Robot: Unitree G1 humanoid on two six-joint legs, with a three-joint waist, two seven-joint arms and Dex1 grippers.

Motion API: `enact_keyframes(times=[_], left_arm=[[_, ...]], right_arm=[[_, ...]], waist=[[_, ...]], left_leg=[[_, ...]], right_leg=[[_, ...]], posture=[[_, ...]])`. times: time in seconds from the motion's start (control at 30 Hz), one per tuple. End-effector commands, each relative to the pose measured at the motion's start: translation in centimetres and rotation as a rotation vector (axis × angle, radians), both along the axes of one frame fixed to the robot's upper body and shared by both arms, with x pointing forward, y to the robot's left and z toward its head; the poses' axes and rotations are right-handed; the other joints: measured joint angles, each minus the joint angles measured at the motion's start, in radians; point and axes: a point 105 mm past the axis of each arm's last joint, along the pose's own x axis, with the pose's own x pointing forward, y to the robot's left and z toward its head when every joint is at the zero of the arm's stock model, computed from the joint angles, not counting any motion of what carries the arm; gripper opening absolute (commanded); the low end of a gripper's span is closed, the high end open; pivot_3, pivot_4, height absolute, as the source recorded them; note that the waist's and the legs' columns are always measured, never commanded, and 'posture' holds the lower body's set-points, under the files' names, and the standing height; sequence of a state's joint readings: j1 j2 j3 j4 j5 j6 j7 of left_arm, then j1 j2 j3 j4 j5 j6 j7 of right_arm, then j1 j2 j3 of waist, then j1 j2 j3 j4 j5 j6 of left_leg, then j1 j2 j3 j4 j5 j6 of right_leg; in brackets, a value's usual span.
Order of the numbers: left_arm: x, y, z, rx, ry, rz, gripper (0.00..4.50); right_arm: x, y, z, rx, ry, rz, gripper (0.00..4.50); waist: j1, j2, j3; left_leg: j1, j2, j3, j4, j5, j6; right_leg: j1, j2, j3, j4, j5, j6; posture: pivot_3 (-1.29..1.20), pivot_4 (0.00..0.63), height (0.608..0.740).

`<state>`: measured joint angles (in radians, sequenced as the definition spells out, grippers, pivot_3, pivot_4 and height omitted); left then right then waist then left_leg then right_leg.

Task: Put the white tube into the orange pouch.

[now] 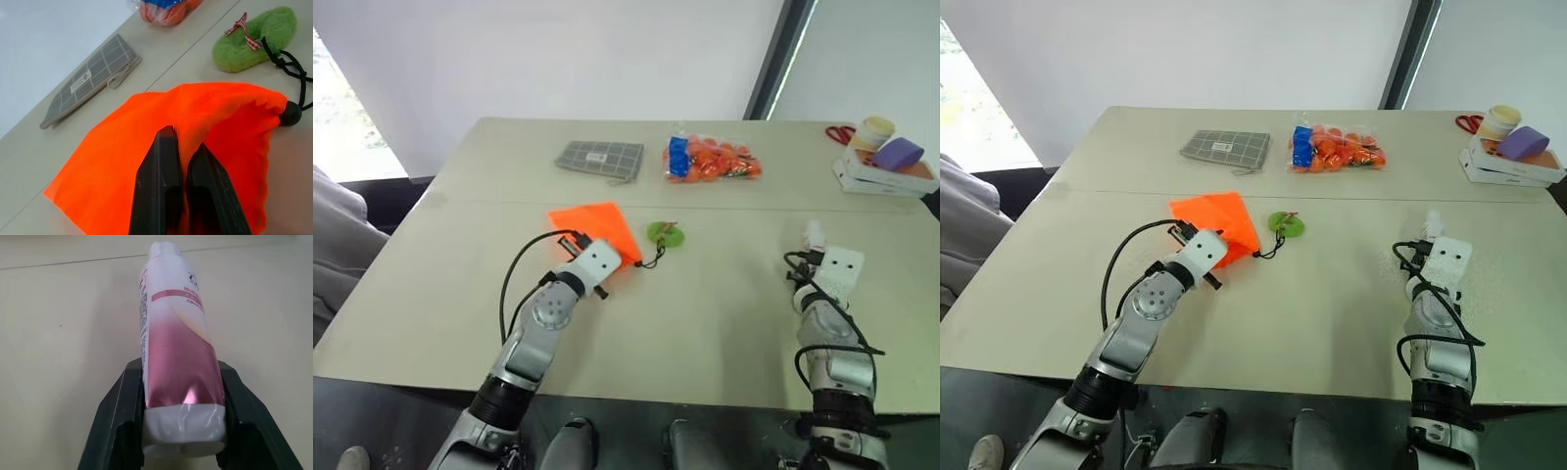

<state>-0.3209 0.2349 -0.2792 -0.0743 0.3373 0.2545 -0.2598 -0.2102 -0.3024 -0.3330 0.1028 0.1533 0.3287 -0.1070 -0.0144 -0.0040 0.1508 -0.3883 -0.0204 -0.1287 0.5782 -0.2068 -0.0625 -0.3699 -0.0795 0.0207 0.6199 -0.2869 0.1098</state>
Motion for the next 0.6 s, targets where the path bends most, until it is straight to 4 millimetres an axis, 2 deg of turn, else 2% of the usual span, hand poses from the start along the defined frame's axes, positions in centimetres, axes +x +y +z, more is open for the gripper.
enact_keyframes(times=[0.03, 0.1, 0.17, 0.27, 0.4, 0.5, 0.6], left_arm=[[0.1, -0.4, 1.4, -0.017, -0.047, -0.033, 0.00], [0.1, -0.6, 1.6, -0.029, -0.046, -0.043, 0.00], [0.1, -0.7, 1.7, -0.042, -0.042, -0.053, 0.00], [0.0, -0.8, 1.9, -0.053, -0.038, -0.065, 0.00], [-0.3, -1.1, 1.9, -0.062, -0.019, -0.099, 0.00], [-0.7, -1.4, 1.9, -0.067, -0.012, -0.120, 0.00], [-1.0, -1.7, 2.1, -0.067, -0.009, -0.136, 0.00]], right_arm=[[0.6, 3.5, 4.9, -0.150, -0.180, 0.270, 1.10], [-0.3, 7.1, 5.2, -0.139, -0.203, 0.544, 1.10], [-2.2, 9.9, 4.7, -0.079, -0.172, 0.788, 1.10], [-5.4, 12.1, 3.5, -0.017, -0.063, 1.043, 1.10], [-8.9, 14.7, 2.8, 0.091, 0.049, 1.281, 1.10], [-9.6, 17.1, 2.0, 0.072, 0.114, 1.377, 1.10], [-8.1, 18.8, 1.9, 0.059, 0.090, 1.348, 1.10]], waist=[[0.000, 0.000, 0.000], [-0.005, 0.000, 0.000], [-0.003, 0.000, 0.000], [0.002, 0.000, 0.000], [0.004, -0.001, 0.001], [-0.001, -0.003, 0.002], [0.000, -0.004, 0.002]], left_leg=[[0.000, 0.000, 0.000, 0.000, 0.000, 0.000], [0.000, 0.000, 0.000, 0.000, 0.000, 0.000], [0.000, 0.000, 0.000, 0.000, 0.000, 0.000], [0.001, 0.000, -0.001, 0.000, 0.000, 0.000], [0.000, -0.001, -0.001, 0.002, 0.000, 0.000], [0.001, 0.000, -0.001, 0.002, -0.001, 0.000], [0.001, 0.001, -0.002, 0.002, -0.001, 0.000]], right_leg=[[0.000, 0.000, 0.000, 0.000, 0.000, 0.000], [0.000, 0.000, 0.000, 0.000, 0.000, 0.001], [0.001, 0.000, 0.000, 0.000, -0.001, 0.002], [0.003, 0.000, -0.001, 0.000, -0.004, 0.007], [0.005, -0.001, -0.001, -0.003, -0.004, 0.006], [0.004, -0.001, -0.001, -0.003, -0.005, 0.002], [0.003, 0.000, -0.002, -0.002, -0.004, 0.001]], posture=[[0.00, 0.150, 0.724], [0.00, 0.150, 0.724], [0.00, 0.150, 0.724], [0.00, 0.150, 0.724], [0.00, 0.150, 0.724], [0.00, 0.150, 0.724], [0.00, 0.150, 0.724]])
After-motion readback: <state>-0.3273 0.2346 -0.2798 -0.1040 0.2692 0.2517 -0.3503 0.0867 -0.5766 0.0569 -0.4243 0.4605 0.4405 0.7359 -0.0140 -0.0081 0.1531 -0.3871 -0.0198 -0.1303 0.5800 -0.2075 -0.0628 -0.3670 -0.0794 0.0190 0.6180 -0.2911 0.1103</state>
